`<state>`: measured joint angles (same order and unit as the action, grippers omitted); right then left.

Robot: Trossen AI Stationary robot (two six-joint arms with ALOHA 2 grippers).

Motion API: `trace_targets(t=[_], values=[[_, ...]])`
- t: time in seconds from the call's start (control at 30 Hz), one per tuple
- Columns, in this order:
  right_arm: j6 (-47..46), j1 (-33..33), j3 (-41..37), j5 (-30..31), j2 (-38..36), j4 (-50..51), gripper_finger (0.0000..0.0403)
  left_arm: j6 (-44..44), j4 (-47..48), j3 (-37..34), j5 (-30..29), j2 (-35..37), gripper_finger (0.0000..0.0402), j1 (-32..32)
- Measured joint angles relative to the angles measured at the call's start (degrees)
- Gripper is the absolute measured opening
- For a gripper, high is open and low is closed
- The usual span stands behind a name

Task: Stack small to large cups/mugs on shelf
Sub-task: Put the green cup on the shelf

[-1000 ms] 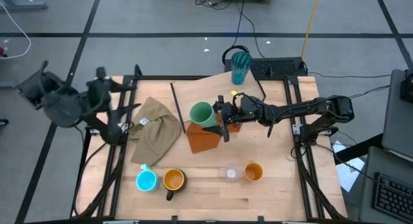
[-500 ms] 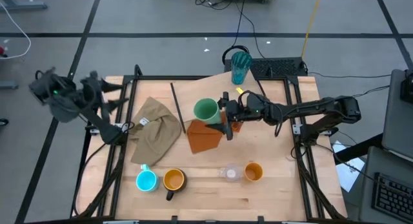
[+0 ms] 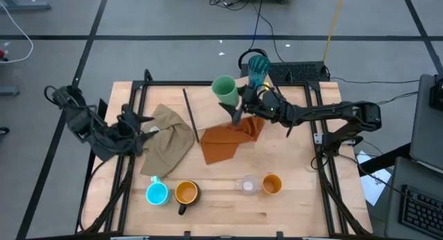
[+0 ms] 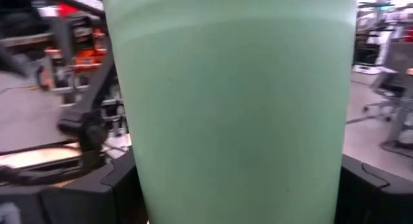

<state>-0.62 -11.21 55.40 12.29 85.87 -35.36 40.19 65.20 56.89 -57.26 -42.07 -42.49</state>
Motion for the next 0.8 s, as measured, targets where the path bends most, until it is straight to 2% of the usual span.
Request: trace_targets(t=[0.13, 0.3, 0.43, 0.8], values=[[-0.26, -0.78, 0.0, 3.66, 2.29, -3.47, 0.0308, 1.7, -0.24, -1.31, 0.29, -0.92, 0.0239, 0.01], [1.12, -0.8, 0.02, 11.7, 4.44, -7.94, 0.0308, 1.74, -2.12, -1.98, 1.25, -1.08, 0.0239, -0.03], [2.11, -0.71, 0.02, 13.06, 6.01, -11.75, 0.0308, 1.76, -2.31, -1.98, 1.59, -1.04, 0.0239, -0.03], [2.87, -0.71, 0.02, 19.72, 7.31, -12.39, 0.0308, 2.34, -2.29, -1.98, 1.69, -1.06, 0.0239, -0.03]])
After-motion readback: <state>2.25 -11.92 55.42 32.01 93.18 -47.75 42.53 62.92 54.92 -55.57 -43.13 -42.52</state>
